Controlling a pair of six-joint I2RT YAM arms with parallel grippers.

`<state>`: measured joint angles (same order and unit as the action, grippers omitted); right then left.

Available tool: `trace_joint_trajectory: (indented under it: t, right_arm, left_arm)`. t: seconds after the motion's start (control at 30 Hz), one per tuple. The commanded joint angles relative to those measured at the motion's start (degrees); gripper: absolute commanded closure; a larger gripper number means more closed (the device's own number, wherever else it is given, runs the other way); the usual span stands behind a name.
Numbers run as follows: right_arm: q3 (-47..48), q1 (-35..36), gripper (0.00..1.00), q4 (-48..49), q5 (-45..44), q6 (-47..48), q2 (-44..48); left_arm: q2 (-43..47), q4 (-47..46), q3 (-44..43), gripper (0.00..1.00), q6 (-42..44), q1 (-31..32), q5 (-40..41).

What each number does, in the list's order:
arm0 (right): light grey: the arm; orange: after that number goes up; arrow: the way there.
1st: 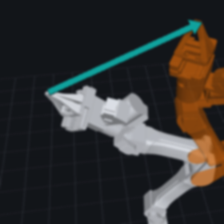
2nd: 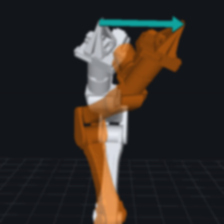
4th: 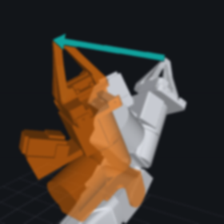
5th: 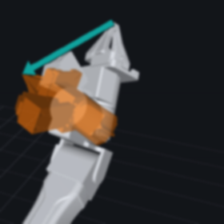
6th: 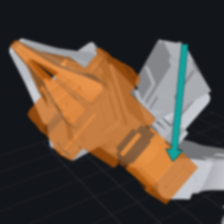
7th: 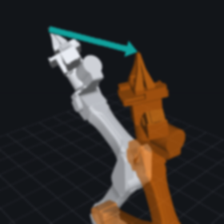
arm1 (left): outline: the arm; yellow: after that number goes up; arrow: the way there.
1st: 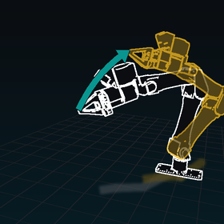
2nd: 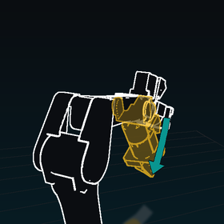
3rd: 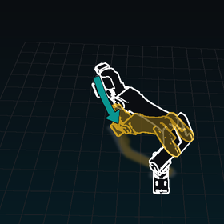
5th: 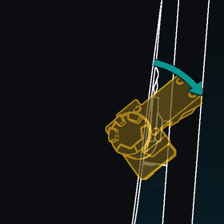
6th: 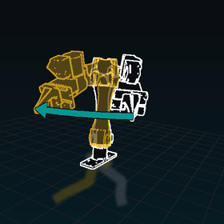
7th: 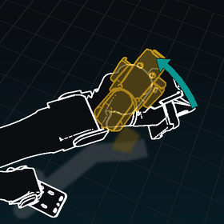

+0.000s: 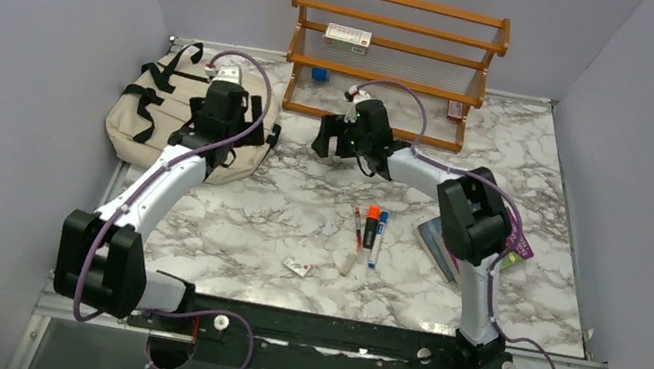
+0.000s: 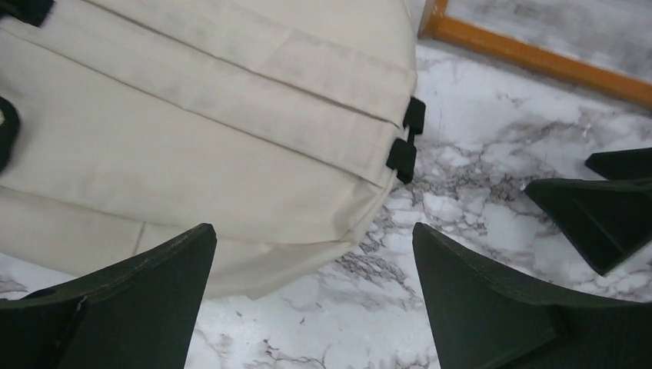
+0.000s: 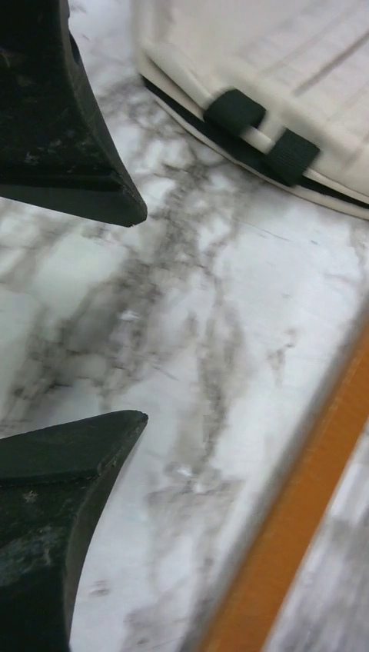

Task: Pack the student bag
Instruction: Adjust the distractor at the center of the board, then pick up the student bag at the center of the board.

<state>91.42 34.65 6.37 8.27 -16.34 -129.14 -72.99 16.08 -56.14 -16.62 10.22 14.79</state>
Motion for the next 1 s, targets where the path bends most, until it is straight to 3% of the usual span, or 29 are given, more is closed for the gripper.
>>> trace_joint_trajectory:
  t: [0.0,0.1,0.33,0.63,0.97]
  right_arm:
    - [-9.43,0.38,0.05,2.57,1.59,-1.64,13.88]
    - [-17.39,0.38,0.04,2.81,1.41,-2.05,21.58]
    - [-29.76,0.43,0.04,0.92,4.55,-3.33,35.69]
    - [-39.68,0.37,0.04,-2.28,7.37,-3.80,44.73]
    - [-41.92,0.34,0.04,-4.92,7.89,-2.21,47.82]
  left_arm:
    - [-5.35,3.60,-1.97,0.01,0.36,6.03,2.51]
    - [-9.78,5.71,-2.57,0.01,-0.06,9.88,6.40]
    - [-19.48,8.64,-5.29,0.01,0.03,10.94,10.22]
    - [-32.97,14.38,-17.37,0.02,5.29,12.98,18.82]
    - [-39.26,16.19,-19.53,0.20,7.22,12.99,21.31]
